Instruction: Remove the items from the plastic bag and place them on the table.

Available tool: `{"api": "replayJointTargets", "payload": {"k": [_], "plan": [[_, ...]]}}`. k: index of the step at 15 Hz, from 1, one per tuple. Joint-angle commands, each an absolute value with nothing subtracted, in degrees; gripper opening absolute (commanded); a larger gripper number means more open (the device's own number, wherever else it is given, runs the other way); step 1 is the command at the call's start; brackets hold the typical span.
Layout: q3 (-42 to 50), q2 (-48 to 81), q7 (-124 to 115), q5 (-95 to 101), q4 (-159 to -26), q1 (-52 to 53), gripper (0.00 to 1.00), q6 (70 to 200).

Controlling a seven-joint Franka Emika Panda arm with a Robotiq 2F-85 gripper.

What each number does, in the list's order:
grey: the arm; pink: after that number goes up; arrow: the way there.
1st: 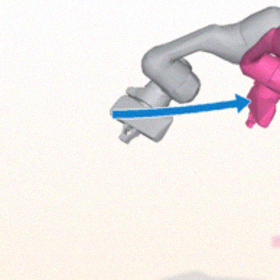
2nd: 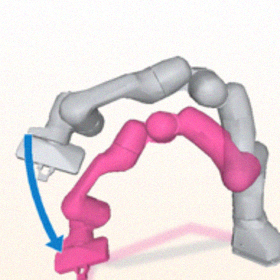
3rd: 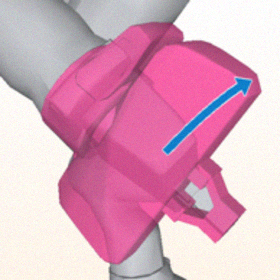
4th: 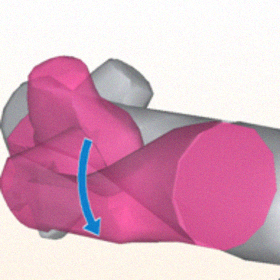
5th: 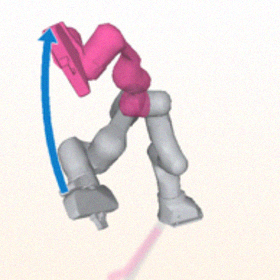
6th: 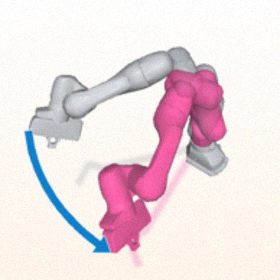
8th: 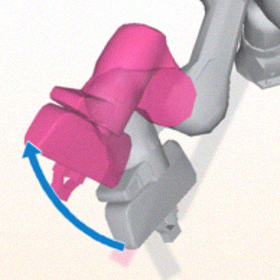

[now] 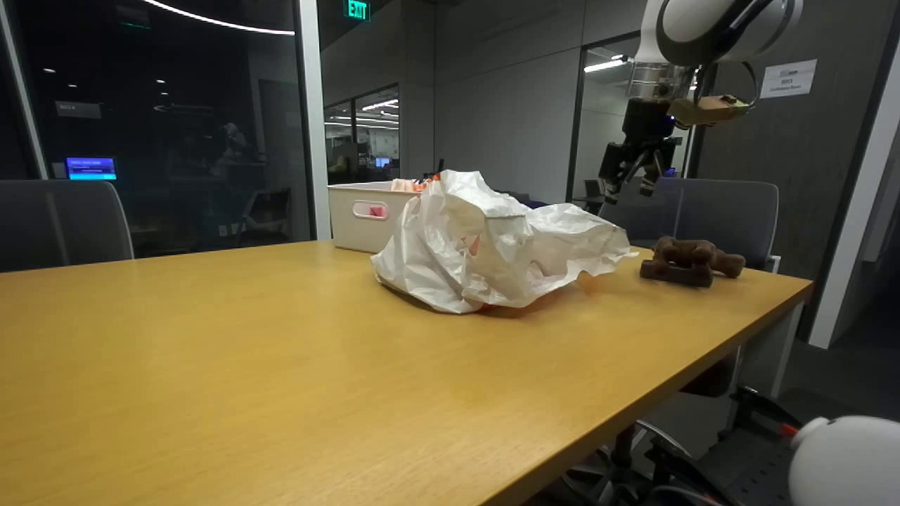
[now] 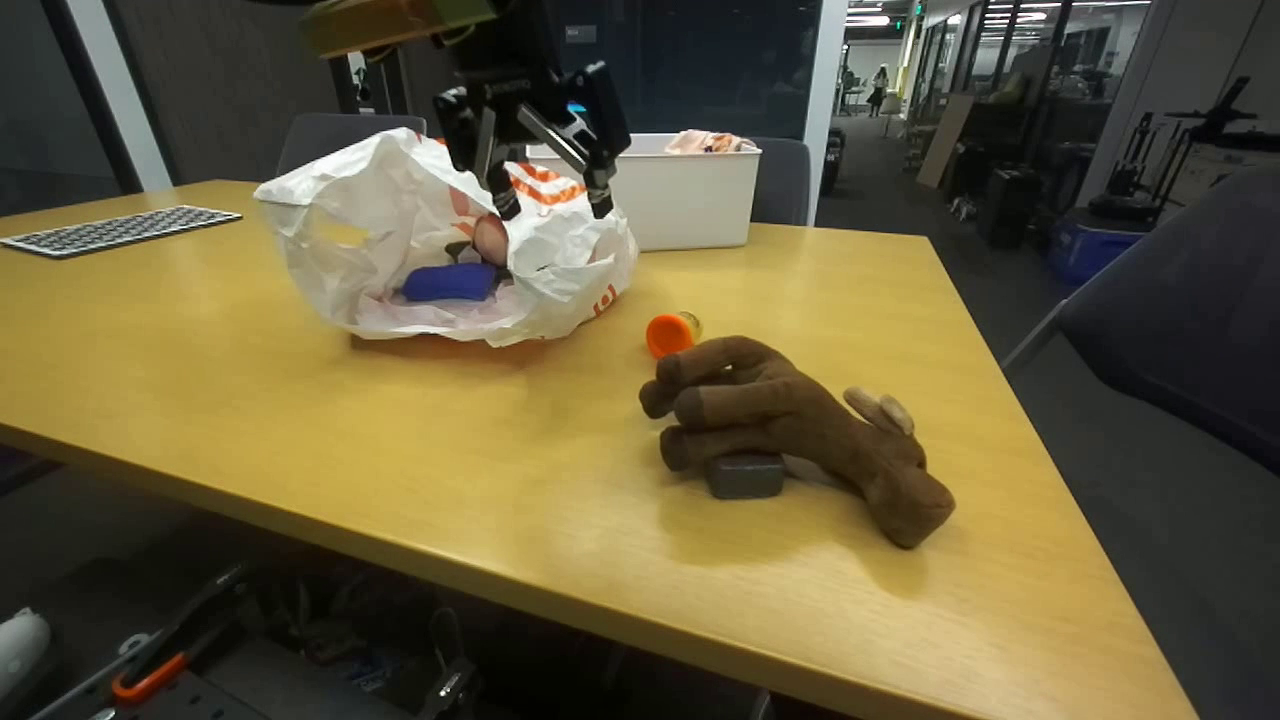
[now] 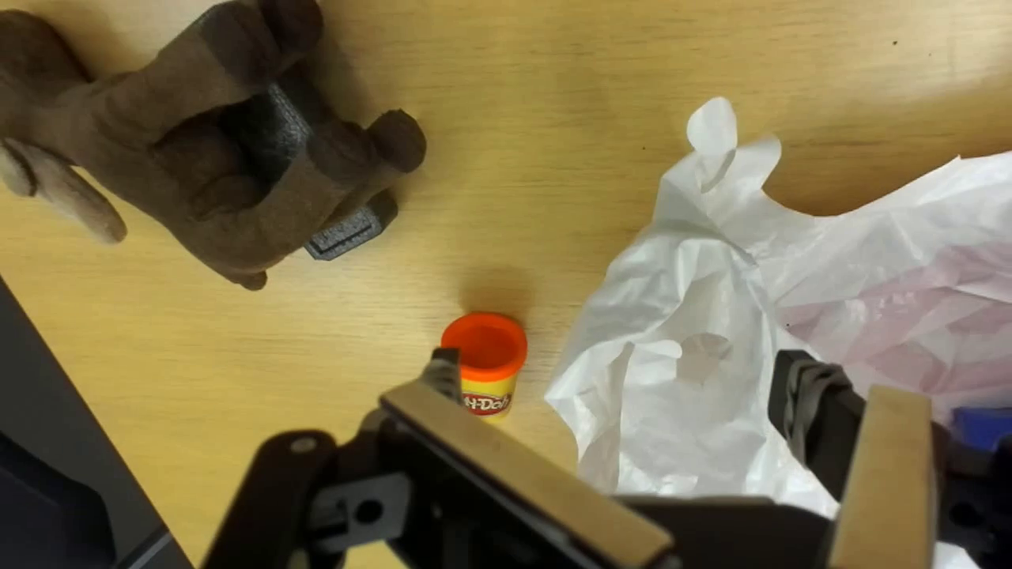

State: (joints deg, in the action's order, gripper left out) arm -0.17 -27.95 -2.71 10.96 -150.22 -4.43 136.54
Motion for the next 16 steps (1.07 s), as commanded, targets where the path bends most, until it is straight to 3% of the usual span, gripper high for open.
{"api": "replayJointTargets", "payload": {"k": [1, 6, 10, 16], "plan": [[-0.6, -28.2, -3.0, 10.9, -151.2, -4.5, 1.00, 137.1], [-2.8, -29.0, -0.1, 6.3, -159.1, 3.4, 1.00, 143.6], [-8.5, -24.1, -2.9, 6.8, -158.8, 7.6, 1.00, 157.0], [-10.0, -5.0, -2.0, 8.4, -142.3, 5.6, 1.00, 167.3]]}}
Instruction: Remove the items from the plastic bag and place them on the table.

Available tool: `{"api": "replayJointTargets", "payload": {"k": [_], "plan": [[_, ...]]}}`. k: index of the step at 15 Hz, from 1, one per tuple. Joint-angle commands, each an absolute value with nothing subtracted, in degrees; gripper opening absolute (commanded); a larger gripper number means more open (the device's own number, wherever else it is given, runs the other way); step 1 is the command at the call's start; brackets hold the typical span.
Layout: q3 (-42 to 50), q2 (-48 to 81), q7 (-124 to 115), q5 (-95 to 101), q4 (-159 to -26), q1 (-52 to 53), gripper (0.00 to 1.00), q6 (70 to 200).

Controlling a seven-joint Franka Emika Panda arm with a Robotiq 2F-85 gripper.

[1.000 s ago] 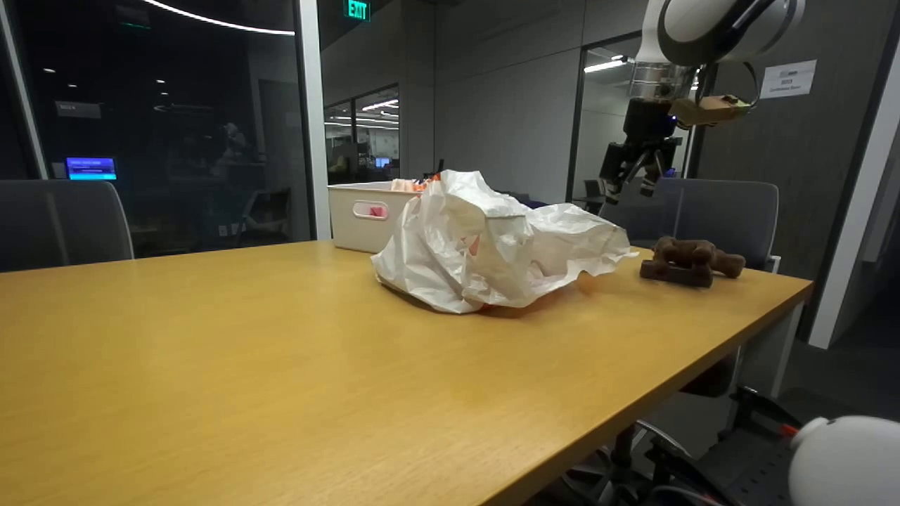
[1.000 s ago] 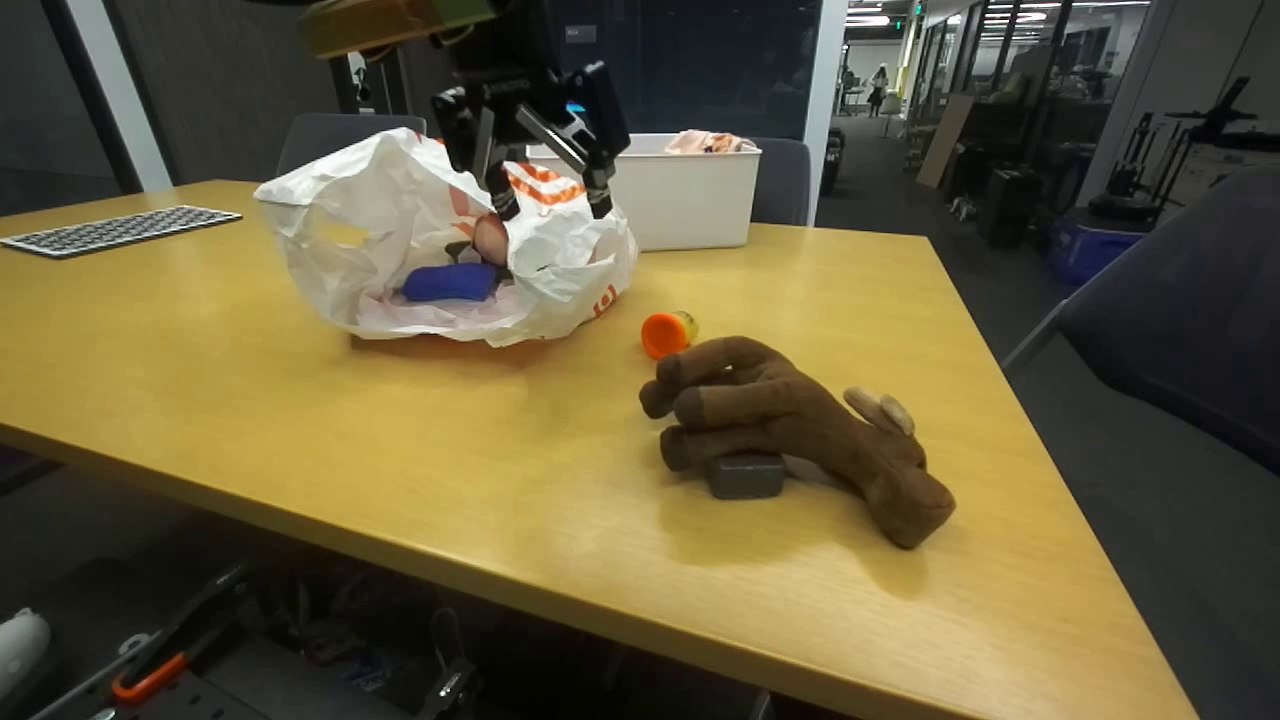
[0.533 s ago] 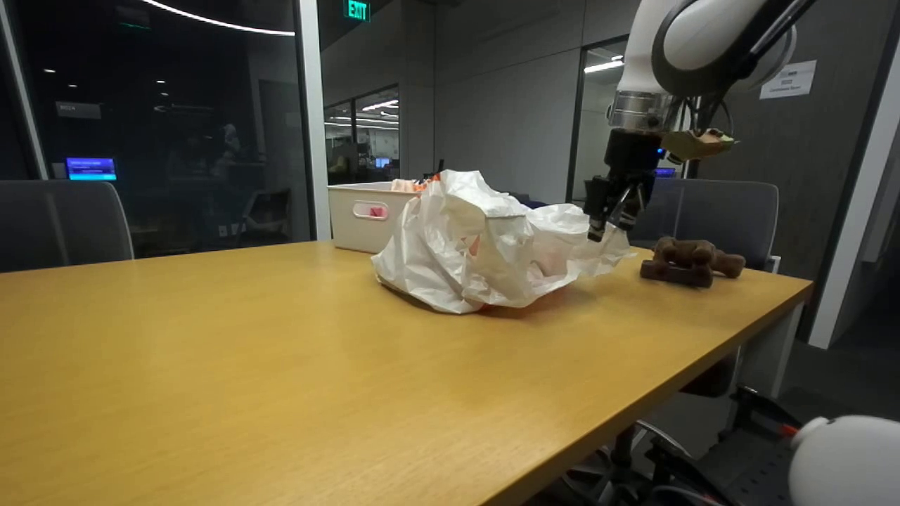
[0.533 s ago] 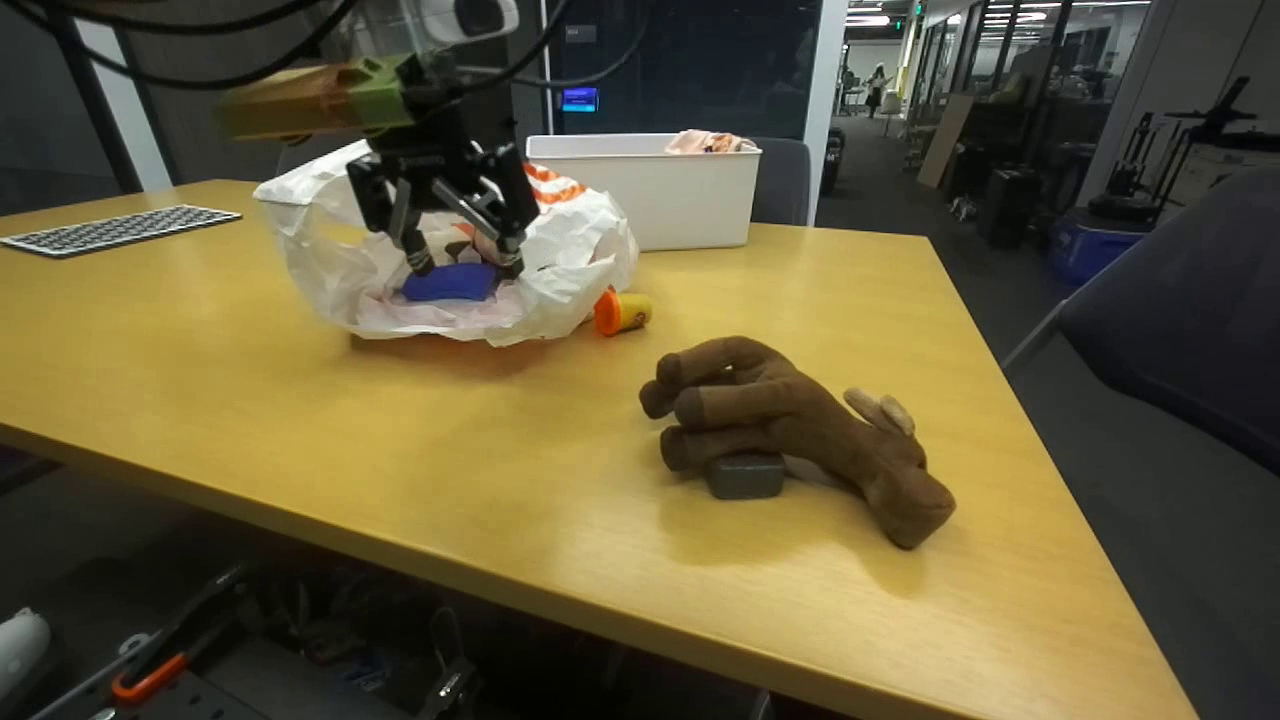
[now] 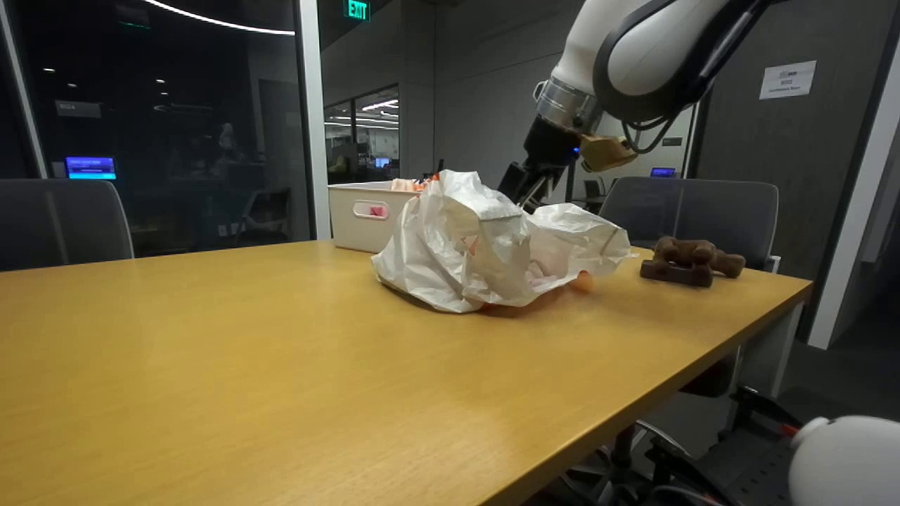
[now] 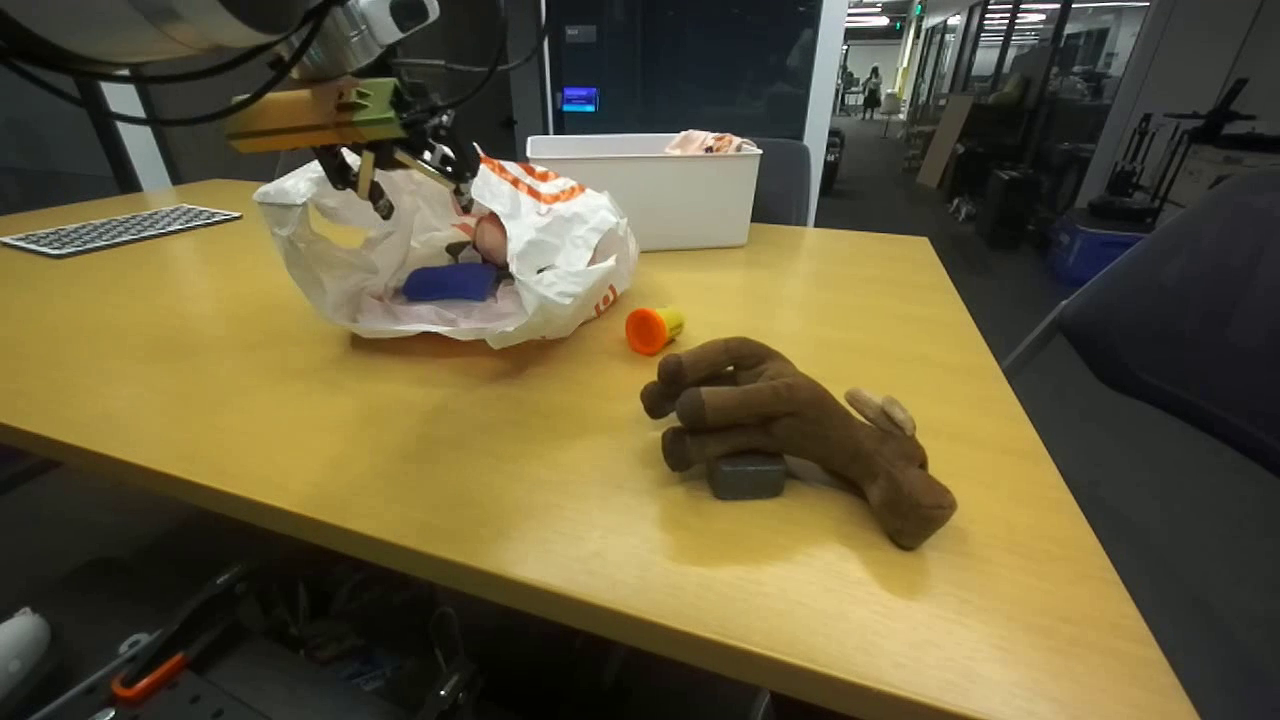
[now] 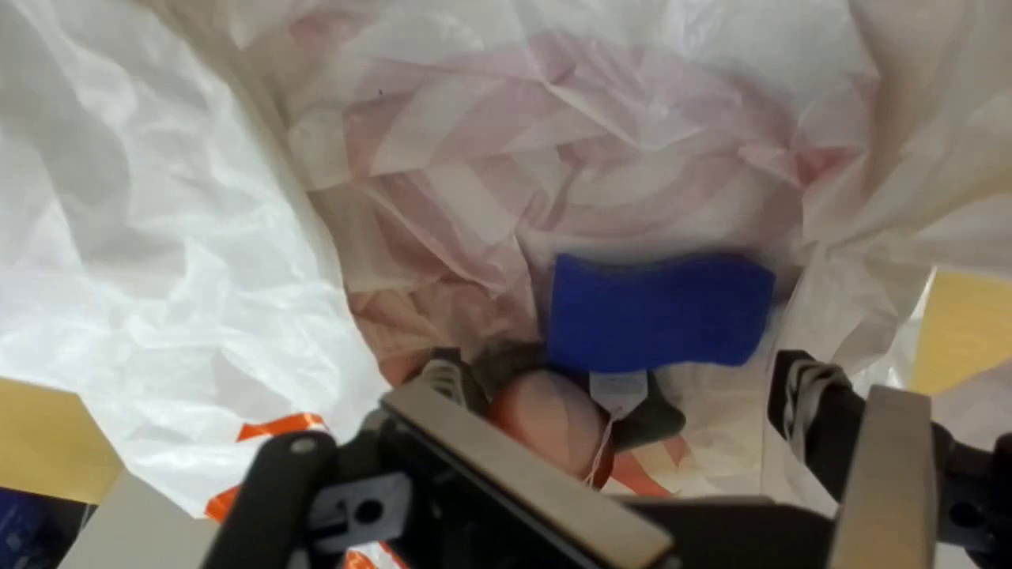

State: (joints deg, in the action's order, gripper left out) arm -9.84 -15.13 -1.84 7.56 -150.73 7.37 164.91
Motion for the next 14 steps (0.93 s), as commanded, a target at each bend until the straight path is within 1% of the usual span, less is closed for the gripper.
{"api": "replayJointTargets", "payload": {"k": [1, 5, 7, 10, 14], "plan": [[-9.7, -2.5, -2.6, 8.5, -140.7, 5.2, 1.00, 166.6], [-9.0, 7.0, -4.2, 11.2, -135.1, 3.7, 1.00, 167.7], [-8.8, 10.0, -1.3, 7.2, -133.7, 5.4, 1.00, 166.4], [-13.2, 11.2, 3.3, -0.2, -134.2, 5.6, 1.00, 167.1], [-11.8, 11.5, 0.1, 4.9, -135.1, 9.1, 1.00, 180.1]]}}
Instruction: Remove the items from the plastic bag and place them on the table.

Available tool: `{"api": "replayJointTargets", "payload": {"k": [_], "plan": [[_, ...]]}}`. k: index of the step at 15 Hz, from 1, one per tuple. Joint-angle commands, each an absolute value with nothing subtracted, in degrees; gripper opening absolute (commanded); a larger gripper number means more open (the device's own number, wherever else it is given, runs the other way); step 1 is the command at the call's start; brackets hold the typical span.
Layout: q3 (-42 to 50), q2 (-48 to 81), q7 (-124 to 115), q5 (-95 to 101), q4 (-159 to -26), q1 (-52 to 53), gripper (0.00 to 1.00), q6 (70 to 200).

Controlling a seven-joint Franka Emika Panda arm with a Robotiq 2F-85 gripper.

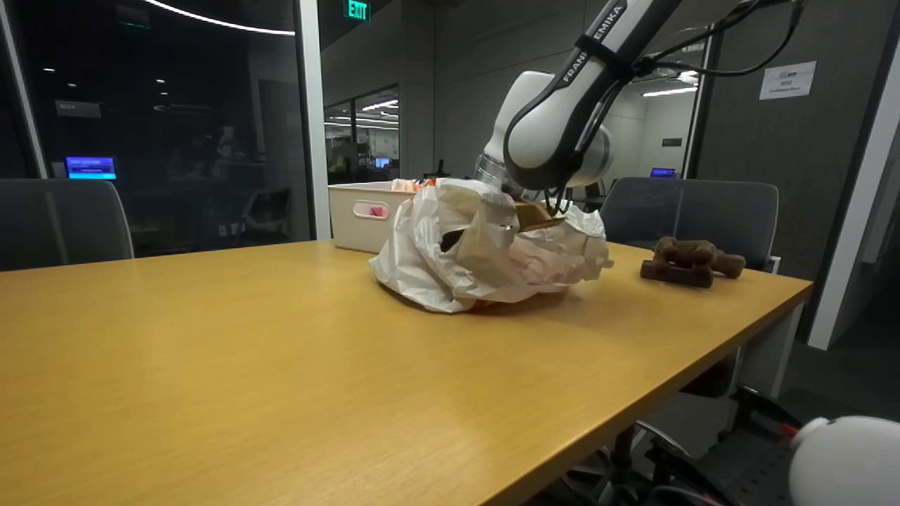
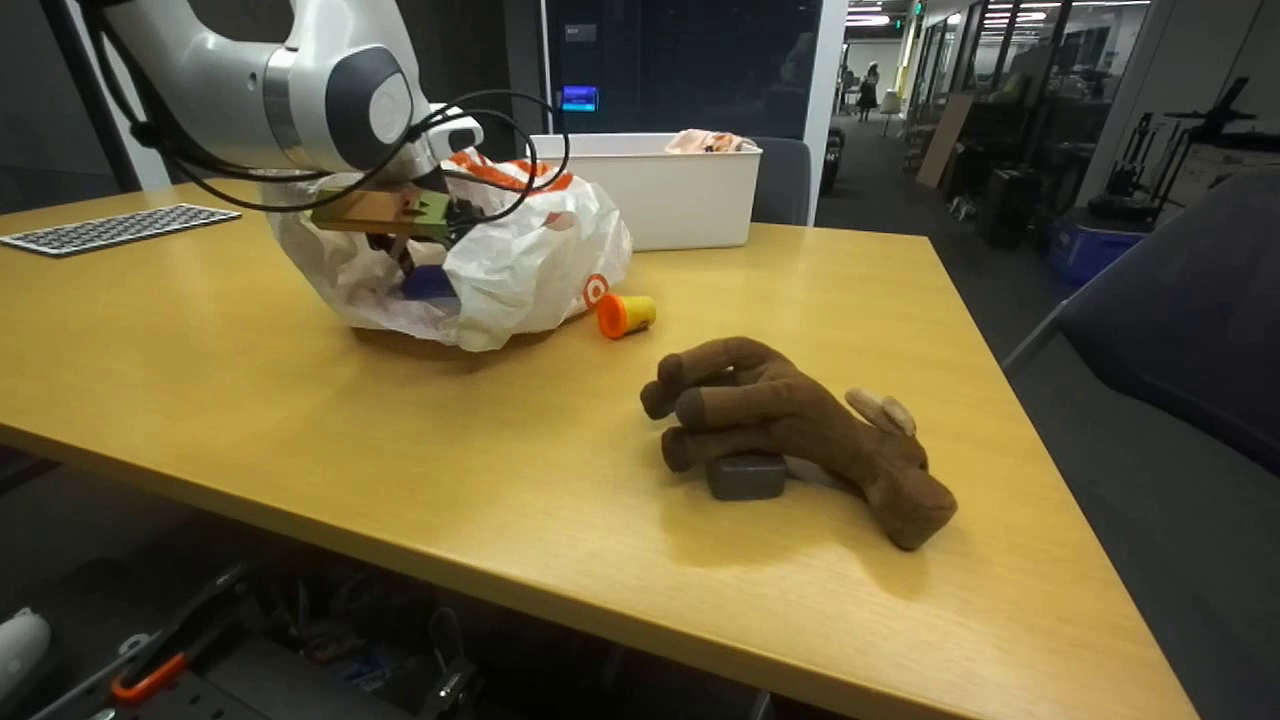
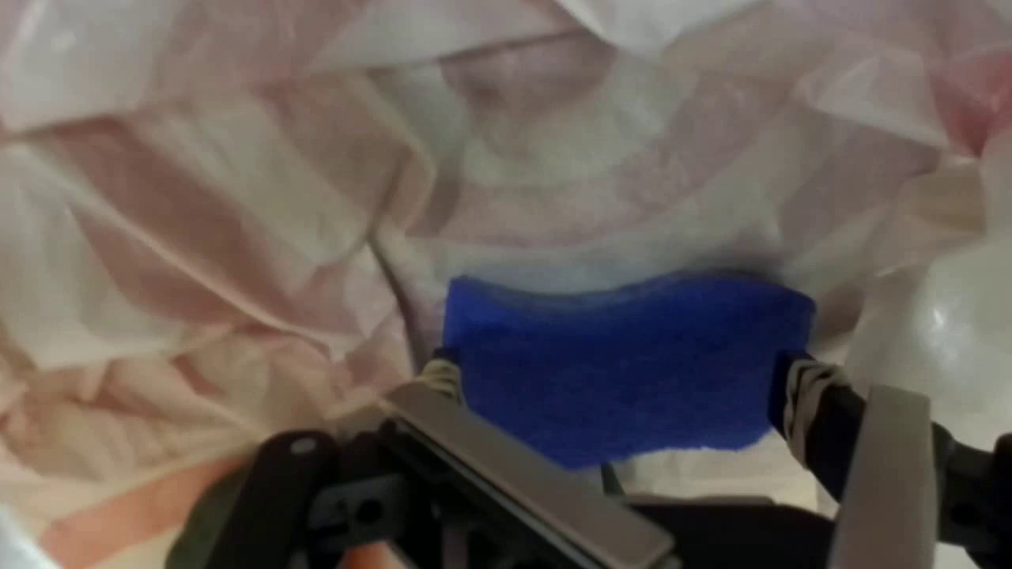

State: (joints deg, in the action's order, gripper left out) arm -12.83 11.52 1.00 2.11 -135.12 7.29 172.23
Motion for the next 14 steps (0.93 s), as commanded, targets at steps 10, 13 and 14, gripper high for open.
{"api": "replayJointTargets", "payload": {"k": [10, 13, 14], "plan": [[8.4, 20.1, 6.1, 8.3, -131.2, 24.1, 1.00, 195.8], [4.5, 20.9, 3.7, 9.8, -131.9, 22.8, 1.00, 192.9], [3.1, 21.2, 3.4, 10.2, -132.1, 22.2, 1.00, 192.9]]}}
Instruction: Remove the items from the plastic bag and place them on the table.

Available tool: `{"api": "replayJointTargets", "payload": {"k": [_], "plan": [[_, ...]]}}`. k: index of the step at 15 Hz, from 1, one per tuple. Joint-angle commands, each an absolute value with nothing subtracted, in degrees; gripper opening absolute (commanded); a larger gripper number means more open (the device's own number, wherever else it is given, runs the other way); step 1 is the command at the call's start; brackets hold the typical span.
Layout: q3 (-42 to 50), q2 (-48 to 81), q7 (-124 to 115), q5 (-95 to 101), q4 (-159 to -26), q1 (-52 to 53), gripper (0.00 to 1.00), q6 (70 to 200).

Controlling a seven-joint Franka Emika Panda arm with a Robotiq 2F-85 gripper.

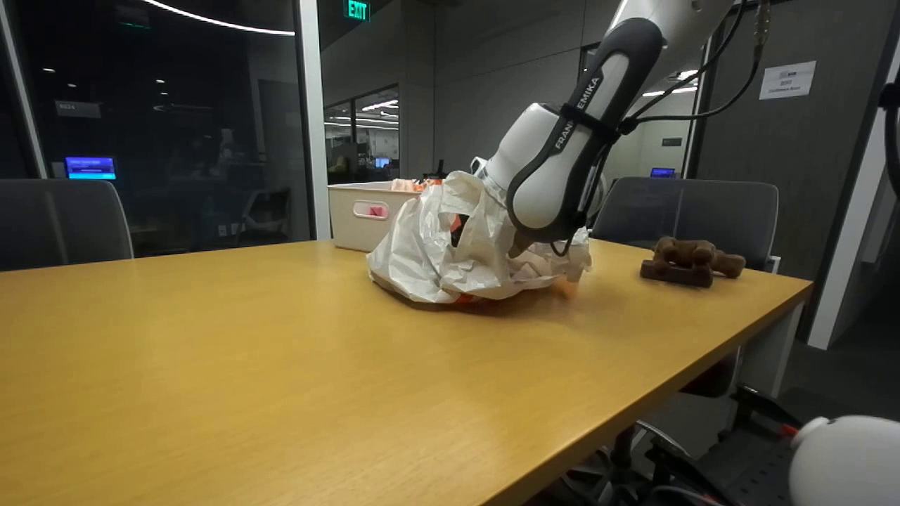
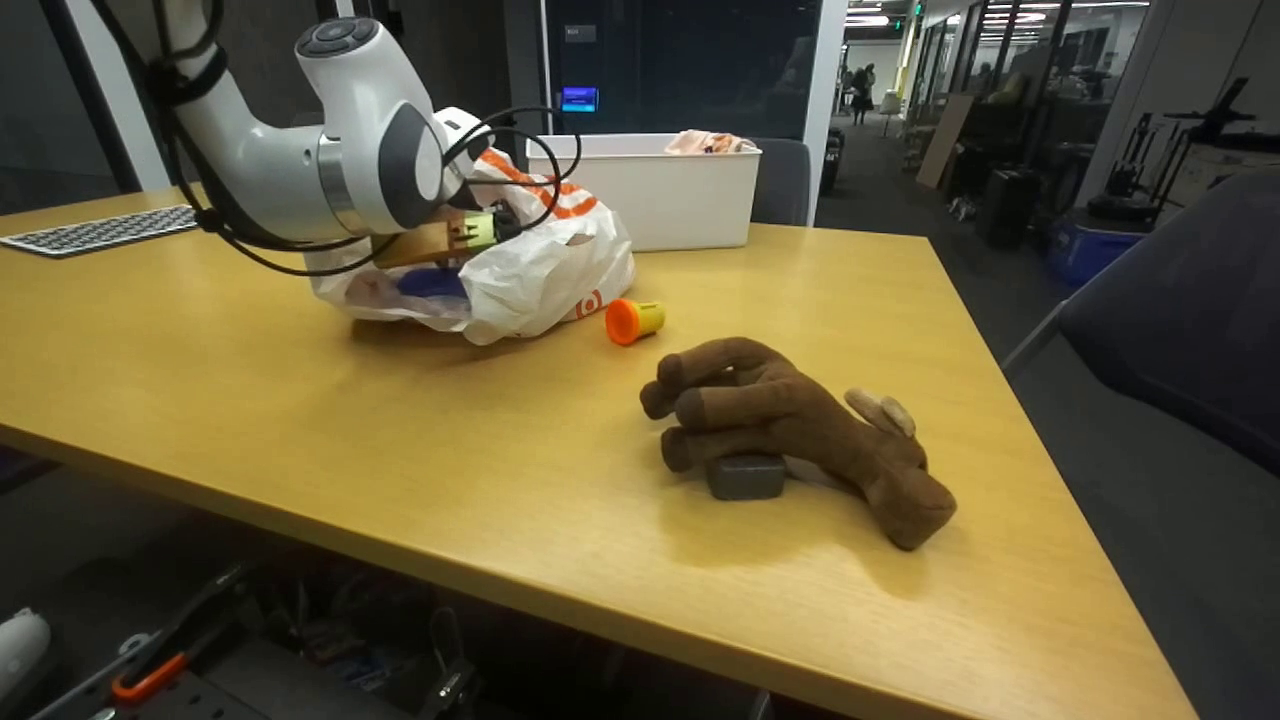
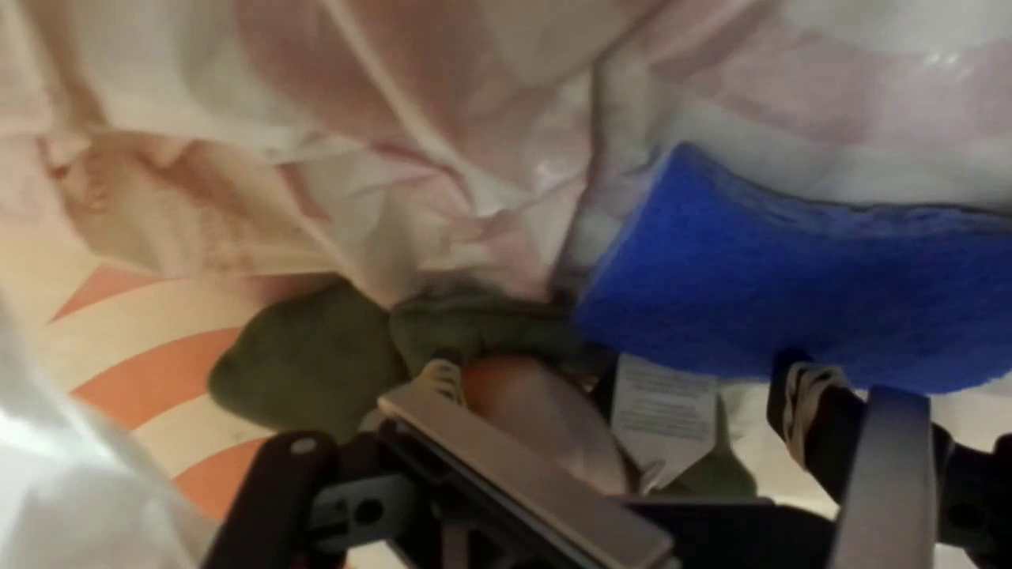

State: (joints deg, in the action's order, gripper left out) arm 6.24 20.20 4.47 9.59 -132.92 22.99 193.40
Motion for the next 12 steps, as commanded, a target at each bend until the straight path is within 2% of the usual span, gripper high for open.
{"api": "replayJointTargets", "payload": {"k": [1, 2, 3, 9, 12], "plan": [[1.4, 21.1, 3.2, 10.5, -132.2, 21.5, 1.00, 193.2], [1.2, 21.5, 3.5, 10.4, -132.0, 21.7, 0.85, 194.4], [0.6, 21.5, 4.0, 10.6, -131.9, 21.7, 0.74, 195.1], [5.7, 21.4, 5.9, 8.3, -131.0, 26.5, 0.26, 197.6], [5.1, 20.7, 4.8, 8.9, -131.1, 25.6, 0.01, 196.1]]}}
